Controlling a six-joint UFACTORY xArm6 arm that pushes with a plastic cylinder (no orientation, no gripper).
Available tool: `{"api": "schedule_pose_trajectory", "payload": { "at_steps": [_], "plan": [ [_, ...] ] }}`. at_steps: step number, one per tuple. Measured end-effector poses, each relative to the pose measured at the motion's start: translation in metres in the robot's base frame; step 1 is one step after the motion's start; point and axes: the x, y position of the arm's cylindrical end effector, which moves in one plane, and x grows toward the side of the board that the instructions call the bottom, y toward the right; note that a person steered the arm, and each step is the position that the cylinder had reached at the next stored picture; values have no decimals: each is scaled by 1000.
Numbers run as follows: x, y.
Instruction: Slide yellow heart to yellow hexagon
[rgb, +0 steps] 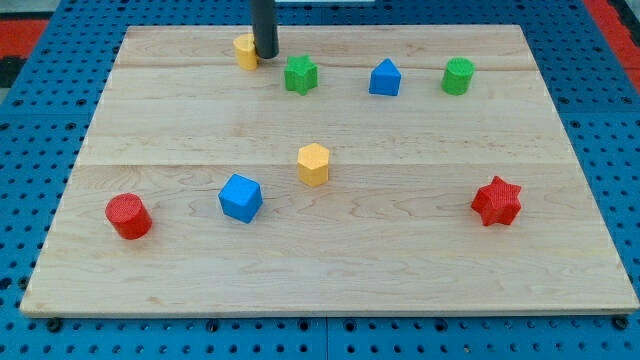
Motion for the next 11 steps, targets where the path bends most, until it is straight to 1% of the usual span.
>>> {"api": "schedule_pose_trajectory", "payload": {
  "at_steps": [2, 3, 4, 5, 8, 10, 11],
  "plan": [
    [-4, -4],
    [-20, -4],
    [-20, -8],
    [-20, -27],
    [-32, -41],
    [-32, -79],
    [-32, -82]
  ]
}}
